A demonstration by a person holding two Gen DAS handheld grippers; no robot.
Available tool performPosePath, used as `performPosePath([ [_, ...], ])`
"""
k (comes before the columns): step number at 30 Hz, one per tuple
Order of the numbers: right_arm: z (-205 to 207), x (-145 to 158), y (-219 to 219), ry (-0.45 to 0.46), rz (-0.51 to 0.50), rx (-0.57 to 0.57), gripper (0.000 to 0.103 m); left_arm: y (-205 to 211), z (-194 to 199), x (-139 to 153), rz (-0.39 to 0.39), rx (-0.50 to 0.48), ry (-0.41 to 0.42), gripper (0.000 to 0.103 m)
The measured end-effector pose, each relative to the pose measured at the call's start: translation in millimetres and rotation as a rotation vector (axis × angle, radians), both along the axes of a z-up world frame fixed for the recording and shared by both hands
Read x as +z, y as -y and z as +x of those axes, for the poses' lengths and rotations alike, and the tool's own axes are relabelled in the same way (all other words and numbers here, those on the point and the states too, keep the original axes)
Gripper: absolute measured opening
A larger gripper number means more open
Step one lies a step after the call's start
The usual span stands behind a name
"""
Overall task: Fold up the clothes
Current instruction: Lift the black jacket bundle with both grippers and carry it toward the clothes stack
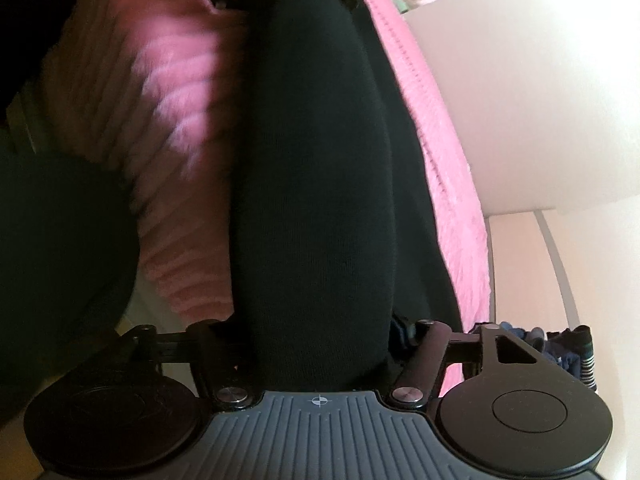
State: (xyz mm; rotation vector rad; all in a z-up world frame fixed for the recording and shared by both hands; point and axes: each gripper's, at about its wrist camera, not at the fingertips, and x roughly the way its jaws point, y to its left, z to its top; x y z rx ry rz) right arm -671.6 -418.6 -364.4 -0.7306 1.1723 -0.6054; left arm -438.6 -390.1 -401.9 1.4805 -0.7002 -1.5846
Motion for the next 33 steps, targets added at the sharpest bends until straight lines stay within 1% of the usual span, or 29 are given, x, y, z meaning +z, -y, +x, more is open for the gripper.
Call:
performPosePath([
  [2,-1,-1,1,0.018,0.018,-0.003,0.064,-1,0,-3,-0.018,-0.001,-0.006,0.033],
  [6,-4,10,7,0.083,0.087,-0.023,0.064,1,2,-6,-0.049,-0.005,-0.032,0.033],
  [7,-3,13,9,0.094,0.109,-0.033,0.063,2,2,-5,-0.052,-0.005,-0.04,0.033],
  [8,-1,16,11,0.1,0.133,-0.044,0.059,3,2,-4,-0.047,-0.003,-0.051,0.033],
  [12,6,31,26,0.085,0.239,-0.084,0.049,14,5,8,0.015,-0.002,-0.075,0.033],
  [13,7,39,31,0.072,0.27,-0.088,0.047,18,5,13,0.04,-0.001,-0.081,0.033],
  [15,7,60,40,0.046,0.331,-0.09,0.04,27,5,28,0.105,0.004,-0.084,0.033],
  [16,7,70,45,0.033,0.361,-0.09,0.039,31,5,37,0.139,0.005,-0.085,0.032],
  [18,9,96,55,0.009,0.391,-0.083,0.038,42,4,62,0.219,0.008,-0.095,0.032],
  [21,9,147,66,-0.033,0.414,-0.073,0.037,53,3,104,0.332,0.005,-0.117,0.032],
  [23,11,179,68,-0.051,0.43,-0.072,0.037,60,1,138,0.402,0.009,-0.132,0.032],
  [25,9,214,63,-0.06,0.457,-0.082,0.037,64,-1,170,0.452,0.016,-0.155,0.032],
  [28,3,257,68,-0.066,0.506,-0.096,0.037,67,-7,215,0.521,0.029,-0.189,0.032],
  [30,-3,280,72,-0.064,0.539,-0.107,0.037,68,-11,239,0.554,0.034,-0.201,0.032],
  [33,-11,309,79,-0.055,0.55,-0.109,0.037,75,-21,269,0.584,0.037,-0.203,0.032],
])
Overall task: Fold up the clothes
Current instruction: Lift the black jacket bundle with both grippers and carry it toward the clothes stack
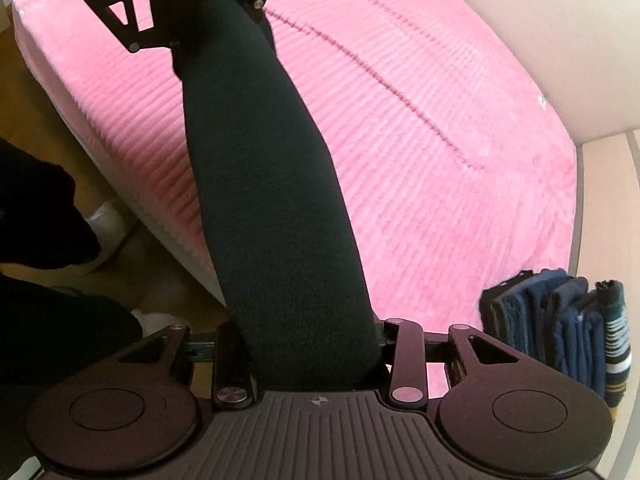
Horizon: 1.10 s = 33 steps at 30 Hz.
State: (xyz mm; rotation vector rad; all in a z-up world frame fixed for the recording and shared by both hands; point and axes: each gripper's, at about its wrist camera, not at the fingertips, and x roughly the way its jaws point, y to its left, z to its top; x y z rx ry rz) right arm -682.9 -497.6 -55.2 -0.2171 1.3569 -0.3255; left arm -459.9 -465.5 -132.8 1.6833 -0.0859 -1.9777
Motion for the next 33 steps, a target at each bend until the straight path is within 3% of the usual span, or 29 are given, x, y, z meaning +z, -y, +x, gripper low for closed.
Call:
performPosePath([
  [4,-14,27,22,0.03,-0.016,-0.022,0.037,14,-15,30,0.003,0.001,0.003,0.032],
  [18,-73,112,79,0.088,-0.201,-0.088,0.037,87,-84,104,-0.186,-0.032,0.01,0.032],
  [33,-66,176,97,0.061,-0.345,-0.245,0.037,140,-69,158,-0.366,-0.225,-0.046,0.032],
])
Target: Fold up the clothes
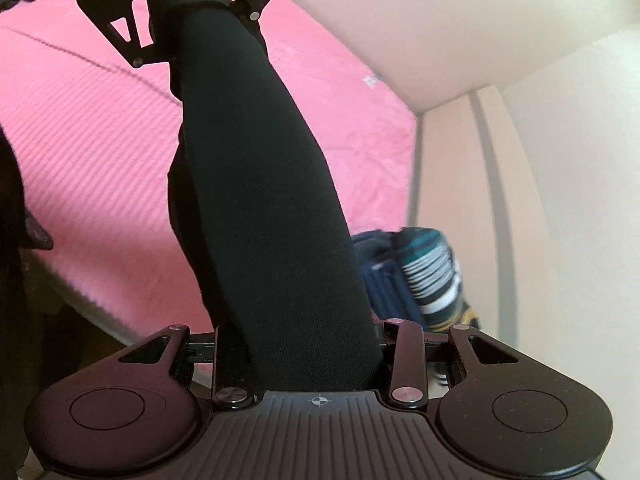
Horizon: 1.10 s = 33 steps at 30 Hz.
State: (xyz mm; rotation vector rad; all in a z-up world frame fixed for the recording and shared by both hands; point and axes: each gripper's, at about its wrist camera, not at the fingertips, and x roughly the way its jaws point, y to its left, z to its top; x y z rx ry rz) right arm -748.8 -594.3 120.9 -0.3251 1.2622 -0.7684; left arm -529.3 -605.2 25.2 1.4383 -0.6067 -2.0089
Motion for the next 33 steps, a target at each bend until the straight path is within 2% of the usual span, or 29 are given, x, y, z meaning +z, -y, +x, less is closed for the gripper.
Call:
performPosePath([
  [6,-12,34,32,-0.005,-0.076,-0.004,0.038,39,-11,29,-0.08,-0.028,-0.024,0.032],
  [12,-51,73,99,0.004,-0.194,0.02,0.038,103,-44,67,-0.194,-0.034,-0.035,0.032],
  [19,-132,107,232,0.049,-0.301,0.098,0.038,221,-117,106,-0.325,0.034,-0.026,0.032],
  [22,-166,113,305,0.061,-0.346,0.139,0.038,286,-150,117,-0.356,0.087,-0.011,0.033],
  [24,-188,110,354,0.073,-0.403,0.16,0.038,326,-174,120,-0.405,0.125,0.001,0.033],
  [26,-206,96,383,0.091,-0.465,0.183,0.038,353,-195,112,-0.473,0.161,-0.007,0.033],
  [28,-222,63,404,0.117,-0.474,0.202,0.039,370,-211,84,-0.498,0.185,-0.009,0.033],
  [30,-232,12,420,0.135,-0.398,0.178,0.039,379,-222,33,-0.413,0.198,-0.005,0.033],
  [33,-233,-77,438,0.067,-0.214,0.179,0.039,384,-238,-56,-0.219,0.183,0.061,0.035],
])
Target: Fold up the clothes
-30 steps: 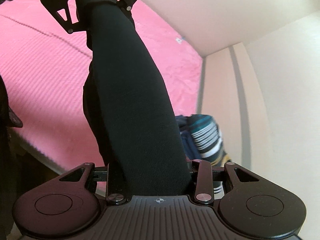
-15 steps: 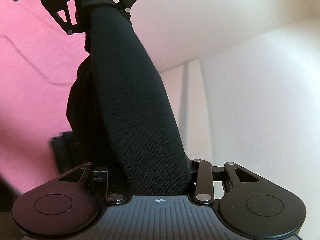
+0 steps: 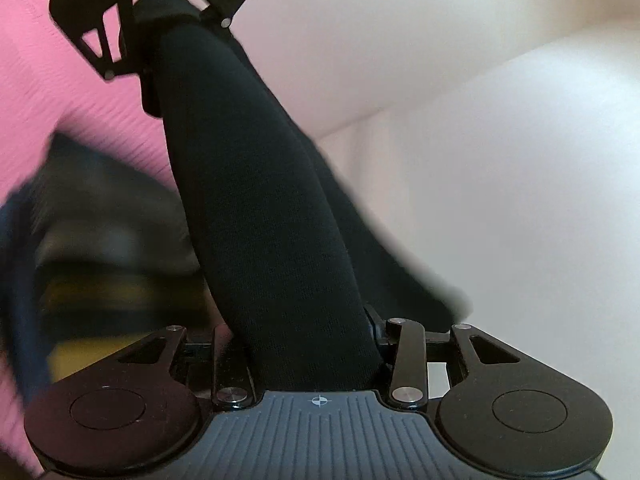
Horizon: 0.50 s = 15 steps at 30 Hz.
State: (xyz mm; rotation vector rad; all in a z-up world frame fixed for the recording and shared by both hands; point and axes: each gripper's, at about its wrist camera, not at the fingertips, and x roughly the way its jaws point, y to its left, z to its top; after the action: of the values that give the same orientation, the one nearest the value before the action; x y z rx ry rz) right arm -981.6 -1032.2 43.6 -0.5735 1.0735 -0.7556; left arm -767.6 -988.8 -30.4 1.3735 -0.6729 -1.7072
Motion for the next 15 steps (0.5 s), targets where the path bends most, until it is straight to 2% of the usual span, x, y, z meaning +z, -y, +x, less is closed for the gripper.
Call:
performPosePath([
  [2,0,-43,-5,-0.053,0.123,-0.01,0.039,-5,-9,-57,0.117,-0.018,0.063,0.037],
  [4,0,-55,-16,-0.052,0.107,-0.023,0.041,-15,-11,-78,0.059,-0.023,0.106,0.037],
  [7,-4,-45,-20,-0.002,0.092,-0.057,0.048,-18,-7,-68,0.052,-0.018,0.069,0.042],
  [8,-4,-41,-19,-0.005,0.093,-0.066,0.05,-18,-4,-64,0.06,-0.026,0.069,0.045],
  [13,3,-33,-35,-0.047,0.077,-0.079,0.054,-20,4,-56,0.065,-0.037,0.069,0.046],
  [14,-5,-40,-34,-0.061,0.075,-0.082,0.062,-17,2,-57,0.068,-0.035,0.068,0.046],
  [15,-9,-45,-33,-0.08,0.07,-0.09,0.077,-14,0,-57,0.07,-0.034,0.067,0.046],
])
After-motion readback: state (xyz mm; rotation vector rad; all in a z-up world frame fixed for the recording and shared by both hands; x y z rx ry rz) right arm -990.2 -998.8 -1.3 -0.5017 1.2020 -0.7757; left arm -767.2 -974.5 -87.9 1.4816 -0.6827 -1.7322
